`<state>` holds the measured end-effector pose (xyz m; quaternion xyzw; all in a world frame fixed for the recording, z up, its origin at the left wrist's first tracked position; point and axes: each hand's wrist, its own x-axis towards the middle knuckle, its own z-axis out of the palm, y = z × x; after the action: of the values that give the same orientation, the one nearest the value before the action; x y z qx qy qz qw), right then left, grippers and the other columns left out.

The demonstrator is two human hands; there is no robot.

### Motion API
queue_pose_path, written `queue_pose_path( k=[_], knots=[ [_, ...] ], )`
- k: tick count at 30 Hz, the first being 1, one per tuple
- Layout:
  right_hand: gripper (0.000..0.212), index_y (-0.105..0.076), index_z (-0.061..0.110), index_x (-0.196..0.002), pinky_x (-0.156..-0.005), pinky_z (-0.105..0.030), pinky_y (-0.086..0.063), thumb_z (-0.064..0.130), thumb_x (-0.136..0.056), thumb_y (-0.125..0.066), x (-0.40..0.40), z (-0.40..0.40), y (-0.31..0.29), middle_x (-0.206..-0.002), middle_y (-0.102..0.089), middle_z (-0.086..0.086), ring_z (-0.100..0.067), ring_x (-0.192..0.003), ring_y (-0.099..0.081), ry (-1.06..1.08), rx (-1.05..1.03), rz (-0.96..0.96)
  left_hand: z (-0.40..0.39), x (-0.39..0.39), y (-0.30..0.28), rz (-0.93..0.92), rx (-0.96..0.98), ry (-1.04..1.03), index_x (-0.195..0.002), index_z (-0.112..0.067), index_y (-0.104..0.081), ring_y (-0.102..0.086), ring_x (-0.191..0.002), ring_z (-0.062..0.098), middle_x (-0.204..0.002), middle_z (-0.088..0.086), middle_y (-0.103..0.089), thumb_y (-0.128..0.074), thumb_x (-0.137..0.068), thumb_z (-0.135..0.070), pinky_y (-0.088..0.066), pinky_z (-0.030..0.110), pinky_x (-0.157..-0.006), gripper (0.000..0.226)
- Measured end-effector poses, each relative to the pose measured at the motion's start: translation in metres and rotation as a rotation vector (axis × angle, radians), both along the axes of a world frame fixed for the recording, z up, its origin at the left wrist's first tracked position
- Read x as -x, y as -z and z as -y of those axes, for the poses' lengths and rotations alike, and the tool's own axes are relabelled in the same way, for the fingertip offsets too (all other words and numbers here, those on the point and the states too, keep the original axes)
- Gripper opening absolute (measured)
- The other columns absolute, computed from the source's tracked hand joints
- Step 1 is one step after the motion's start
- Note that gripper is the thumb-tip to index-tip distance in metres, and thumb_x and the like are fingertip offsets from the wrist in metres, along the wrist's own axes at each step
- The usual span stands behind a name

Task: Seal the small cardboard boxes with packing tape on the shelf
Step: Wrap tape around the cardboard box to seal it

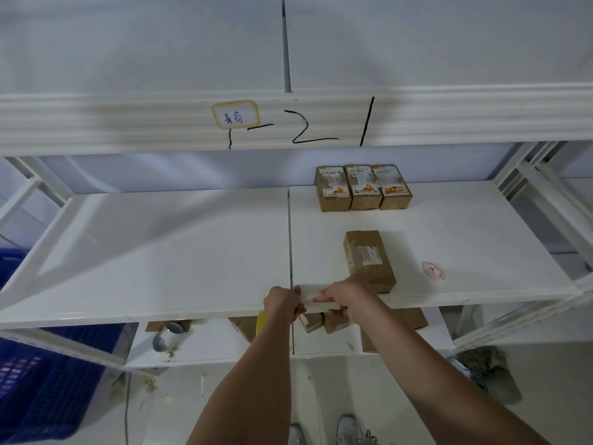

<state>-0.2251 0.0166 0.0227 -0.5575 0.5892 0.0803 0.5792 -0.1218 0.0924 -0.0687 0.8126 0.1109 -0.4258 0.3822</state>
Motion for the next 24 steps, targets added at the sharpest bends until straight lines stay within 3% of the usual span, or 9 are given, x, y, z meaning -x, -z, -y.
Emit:
queue_pose_path(
  k=[2, 4, 6, 11, 12, 15, 17, 21, 24],
  knots=[
    [0.03, -0.07, 0.0, -0.102, -0.056, -0.024, -0.057, 0.003, -0.076, -0.083, -0.003, 0.008, -0.018, -0.096, -0.07, -0.011, -0.019, -0.075, -0.067, -0.01, -0.01, 0.073, 0.0, 0.0, 0.007, 0.039, 0.008, -0.002, -0.074, -0.001, -0.06, -0.062, -0.043, 0.018, -0.062, 0.012, -0.065, -0.066, -0.095, -0.03, -0.043, 0.02, -0.036, 0.036],
    [0.018, -0.07, 0.001, -0.096, -0.052, -0.022, -0.054, 0.003, -0.081, -0.079, -0.007, 0.026, -0.045, -0.101, -0.071, -0.008, -0.017, -0.085, -0.07, -0.033, 0.049, 0.164, 0.002, 0.002, 0.01, 0.093, 0.013, -0.006, -0.072, -0.001, -0.057, -0.064, -0.048, 0.023, -0.06, 0.012, -0.062, -0.065, -0.096, -0.024, -0.06, 0.033, -0.055, 0.034],
    [0.019, -0.069, -0.001, -0.098, -0.049, -0.022, -0.053, 0.0, -0.081, -0.078, -0.006, 0.042, -0.068, -0.099, -0.074, -0.011, -0.014, -0.082, -0.074, -0.014, 0.116, 0.221, 0.004, 0.006, 0.011, 0.146, -0.001, 0.032, -0.075, 0.0, -0.058, -0.064, -0.051, 0.023, -0.059, 0.011, -0.061, -0.058, -0.098, -0.019, -0.063, 0.038, -0.071, 0.029],
    [0.02, -0.077, 0.002, -0.09, -0.05, -0.022, -0.052, 0.002, -0.073, -0.085, 0.003, 0.058, -0.065, -0.103, -0.071, -0.009, -0.021, -0.079, -0.069, -0.224, 0.258, 0.106, 0.015, 0.006, -0.004, 0.185, -0.01, 0.103, -0.089, -0.001, -0.067, -0.068, -0.062, 0.025, -0.074, 0.013, -0.073, -0.059, -0.095, -0.021, -0.061, 0.035, -0.066, 0.023],
    [0.018, -0.078, 0.004, -0.089, -0.055, -0.026, -0.056, 0.004, -0.073, -0.086, 0.005, 0.058, -0.06, -0.106, -0.07, -0.009, -0.025, -0.083, -0.069, -0.261, 0.258, 0.088, 0.019, 0.005, -0.008, 0.096, 0.09, 0.033, -0.091, 0.001, -0.066, -0.067, -0.061, 0.026, -0.077, 0.015, -0.073, -0.056, -0.099, -0.03, -0.061, 0.036, -0.064, 0.034],
    [0.016, -0.078, 0.005, -0.089, -0.078, -0.038, -0.062, 0.006, -0.075, -0.084, 0.008, 0.061, -0.051, -0.104, -0.072, -0.01, -0.027, -0.091, -0.071, -0.337, 0.271, 0.028, 0.029, 0.006, -0.033, -0.507, 0.53, -0.161, -0.114, 0.005, -0.06, -0.069, -0.089, 0.037, -0.106, 0.025, -0.071, -0.045, -0.099, -0.059, -0.059, 0.046, -0.081, 0.067],
    [0.019, -0.078, 0.004, -0.091, -0.077, -0.038, -0.061, 0.006, -0.074, -0.085, 0.01, 0.064, -0.048, -0.1, -0.073, -0.013, -0.028, -0.09, -0.072, -0.356, 0.268, 0.008, 0.032, 0.008, -0.046, -0.723, 0.691, -0.238, -0.125, 0.0, -0.054, -0.065, -0.105, 0.044, -0.119, 0.026, -0.066, -0.042, -0.09, -0.073, -0.055, 0.052, -0.091, 0.081],
    [0.022, -0.074, 0.001, -0.1, -0.061, -0.027, -0.054, 0.007, -0.08, -0.081, 0.015, 0.069, -0.048, -0.099, -0.071, -0.013, -0.02, -0.073, -0.063, -0.355, 0.267, -0.027, 0.028, 0.013, -0.05, -0.745, 0.827, -0.301, -0.124, 0.002, -0.06, -0.063, -0.113, 0.042, -0.12, 0.022, -0.068, -0.044, -0.078, -0.085, -0.051, 0.054, -0.098, 0.1],
    [0.018, -0.076, 0.003, -0.099, -0.061, -0.026, -0.053, 0.011, -0.083, -0.079, 0.019, 0.073, -0.048, -0.094, -0.072, -0.01, -0.017, -0.068, -0.06, -0.366, 0.29, -0.063, 0.025, 0.011, -0.052, -0.614, 0.836, -0.183, -0.125, -0.001, -0.06, -0.065, -0.11, 0.038, -0.124, 0.019, -0.066, -0.063, -0.082, -0.067, -0.054, 0.052, -0.095, 0.079]
  ],
)
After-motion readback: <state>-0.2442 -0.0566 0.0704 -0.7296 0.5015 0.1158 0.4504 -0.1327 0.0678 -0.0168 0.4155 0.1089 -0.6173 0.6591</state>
